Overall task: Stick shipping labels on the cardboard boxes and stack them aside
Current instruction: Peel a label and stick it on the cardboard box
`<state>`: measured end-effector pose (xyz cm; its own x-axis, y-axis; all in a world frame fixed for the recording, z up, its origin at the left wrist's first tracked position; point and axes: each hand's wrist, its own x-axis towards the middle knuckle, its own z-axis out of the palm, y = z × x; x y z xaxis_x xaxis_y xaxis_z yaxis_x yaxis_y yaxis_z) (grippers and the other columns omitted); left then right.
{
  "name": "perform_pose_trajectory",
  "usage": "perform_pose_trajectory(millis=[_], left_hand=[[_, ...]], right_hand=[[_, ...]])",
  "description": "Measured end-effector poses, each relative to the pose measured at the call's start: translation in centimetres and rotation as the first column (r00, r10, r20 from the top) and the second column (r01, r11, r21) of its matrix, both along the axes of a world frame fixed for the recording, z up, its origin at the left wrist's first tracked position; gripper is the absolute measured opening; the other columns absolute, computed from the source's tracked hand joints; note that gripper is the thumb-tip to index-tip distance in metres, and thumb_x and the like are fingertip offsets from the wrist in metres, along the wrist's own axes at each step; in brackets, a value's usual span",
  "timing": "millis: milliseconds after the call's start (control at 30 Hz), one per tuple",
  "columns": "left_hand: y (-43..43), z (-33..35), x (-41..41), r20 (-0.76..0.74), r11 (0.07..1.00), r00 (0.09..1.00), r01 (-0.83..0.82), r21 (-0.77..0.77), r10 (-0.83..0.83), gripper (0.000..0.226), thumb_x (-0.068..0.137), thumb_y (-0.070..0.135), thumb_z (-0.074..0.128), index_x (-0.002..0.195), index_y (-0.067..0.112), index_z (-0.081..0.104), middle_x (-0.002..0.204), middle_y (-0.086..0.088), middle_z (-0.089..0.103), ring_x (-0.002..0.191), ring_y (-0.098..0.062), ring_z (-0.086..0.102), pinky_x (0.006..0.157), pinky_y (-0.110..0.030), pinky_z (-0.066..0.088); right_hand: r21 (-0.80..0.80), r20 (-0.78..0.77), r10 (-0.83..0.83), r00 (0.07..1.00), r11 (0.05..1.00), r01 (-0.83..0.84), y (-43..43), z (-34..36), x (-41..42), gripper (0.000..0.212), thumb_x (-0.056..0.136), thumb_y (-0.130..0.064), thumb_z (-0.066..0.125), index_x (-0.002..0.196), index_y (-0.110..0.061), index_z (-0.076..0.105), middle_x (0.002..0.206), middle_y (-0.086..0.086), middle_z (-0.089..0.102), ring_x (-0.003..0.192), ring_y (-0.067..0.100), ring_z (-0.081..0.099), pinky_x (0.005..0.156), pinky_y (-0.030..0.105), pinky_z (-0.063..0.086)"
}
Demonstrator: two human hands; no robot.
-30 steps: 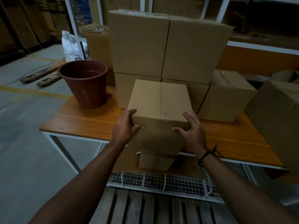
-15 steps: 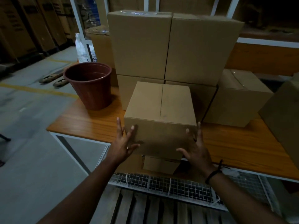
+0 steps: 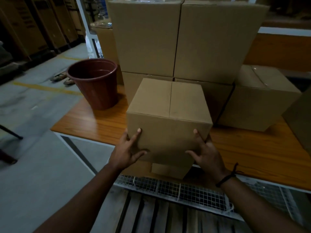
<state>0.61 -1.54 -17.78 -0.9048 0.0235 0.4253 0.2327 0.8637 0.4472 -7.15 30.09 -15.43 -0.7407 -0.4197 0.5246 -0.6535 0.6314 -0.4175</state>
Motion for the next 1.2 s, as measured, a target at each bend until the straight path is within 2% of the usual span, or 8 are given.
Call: perform_pose_trajectory(millis=[100, 233, 400, 633, 767, 933, 1067, 1200], left_hand=[[0.2, 2.1, -0.6, -0.069, 0.995, 0.997, 0.050, 0.085, -0.044, 0.091, 0.082, 0.074, 0.053, 0.153, 0.046, 0.004, 0.153, -0.020, 0.022, 0.133, -0.039, 0.038, 0.099, -0.046, 0.044], [0.0, 5.3, -1.6, -0.160, 0.974, 0.985, 0.099, 0.205, -0.066, 0.091, 0.080, 0.063, 0.065, 0.154, 0.045, 0.015, 0.150, -0.012, 0.024, 0.134, -0.028, 0.036, 0.107, -0.042, 0.043], [-1.2, 8.6, -2.7, -0.148, 0.919, 0.974, 0.211, 0.334, -0.169, 0.083, 0.080, 0.053, 0.069, 0.151, 0.046, 0.026, 0.148, -0.002, 0.029, 0.132, -0.018, 0.040, 0.098, -0.031, 0.051], [-1.9, 11.4, -4.8, -0.035, 0.899, 0.979, 0.199, 0.390, -0.201, 0.078, 0.075, 0.058, 0.067, 0.145, 0.047, 0.035, 0.142, 0.000, 0.042, 0.128, -0.015, 0.044, 0.094, -0.015, 0.041], [-2.5, 12.5, -6.0, 0.074, 0.869, 0.972, 0.166, 0.466, -0.225, 0.073, 0.070, 0.061, 0.067, 0.137, 0.052, 0.041, 0.143, 0.007, 0.045, 0.127, -0.013, 0.046, 0.096, -0.026, 0.044], [-2.9, 12.8, -7.9, 0.251, 0.806, 0.942, 0.031, 0.592, -0.221, 0.068, 0.069, 0.047, 0.071, 0.133, 0.051, 0.049, 0.136, 0.005, 0.046, 0.120, -0.020, 0.049, 0.099, -0.047, 0.049], [-3.1, 12.2, -8.9, 0.314, 0.763, 0.919, -0.021, 0.646, -0.240, 0.067, 0.070, 0.046, 0.073, 0.134, 0.048, 0.053, 0.140, 0.000, 0.047, 0.120, -0.024, 0.051, 0.100, -0.050, 0.048], [-3.1, 12.0, -10.4, 0.336, 0.717, 0.907, -0.057, 0.695, -0.254, 0.056, 0.084, 0.033, 0.072, 0.137, 0.036, 0.054, 0.141, -0.007, 0.048, 0.117, -0.026, 0.054, 0.100, -0.048, 0.048]], right_hand=[[-0.058, 0.054, -0.020, 0.998, 0.998, 0.023, 0.2, 2.6, 0.4, 0.110, 0.074, -0.034, 0.081, 0.147, -0.057, 0.002, 0.124, 0.025, 0.054, 0.105, 0.039, 0.060, 0.087, 0.038, 0.051], [-0.051, 0.113, -0.082, 0.990, 0.995, 0.088, 0.2, 6.6, 0.4, 0.100, 0.071, -0.059, 0.068, 0.148, -0.052, 0.005, 0.103, 0.012, 0.057, 0.085, 0.022, 0.056, 0.069, 0.028, 0.049], [-0.088, 0.253, -0.045, 0.966, 0.994, 0.069, 0.5, 11.0, -0.1, 0.099, 0.072, -0.047, 0.077, 0.149, -0.049, 0.014, 0.142, -0.009, 0.042, 0.123, 0.014, 0.048, 0.097, 0.035, 0.051], [-0.091, 0.457, -0.059, 0.888, 0.990, 0.112, 0.2, 15.4, -3.0, 0.093, 0.067, -0.048, 0.082, 0.138, -0.062, 0.024, 0.148, -0.017, 0.034, 0.133, 0.012, 0.039, 0.109, 0.039, 0.040], [-0.140, 0.556, -0.017, 0.831, 0.984, 0.114, -0.1, 16.2, -5.0, 0.092, 0.071, -0.035, 0.082, 0.146, -0.046, 0.029, 0.155, -0.015, 0.028, 0.139, 0.013, 0.032, 0.113, 0.044, 0.034], [-0.076, 0.640, -0.070, 0.765, 0.985, 0.154, -1.5, 15.3, -7.3, 0.085, 0.078, -0.030, 0.078, 0.148, -0.041, 0.030, 0.156, -0.013, 0.026, 0.132, 0.015, 0.032, 0.080, 0.037, 0.051], [-0.072, 0.623, -0.060, 0.780, 0.988, 0.133, -2.0, 14.0, -9.0, 0.069, 0.084, -0.034, 0.073, 0.145, -0.030, 0.041, 0.153, -0.010, 0.036, 0.141, 0.016, 0.032, 0.109, 0.037, 0.032], [-0.062, 0.609, -0.082, 0.789, 0.987, 0.151, -2.6, 13.3, -9.7, 0.056, 0.089, -0.036, 0.067, 0.140, -0.024, 0.049, 0.147, -0.009, 0.044, 0.131, 0.005, 0.036, 0.103, 0.027, 0.029]])
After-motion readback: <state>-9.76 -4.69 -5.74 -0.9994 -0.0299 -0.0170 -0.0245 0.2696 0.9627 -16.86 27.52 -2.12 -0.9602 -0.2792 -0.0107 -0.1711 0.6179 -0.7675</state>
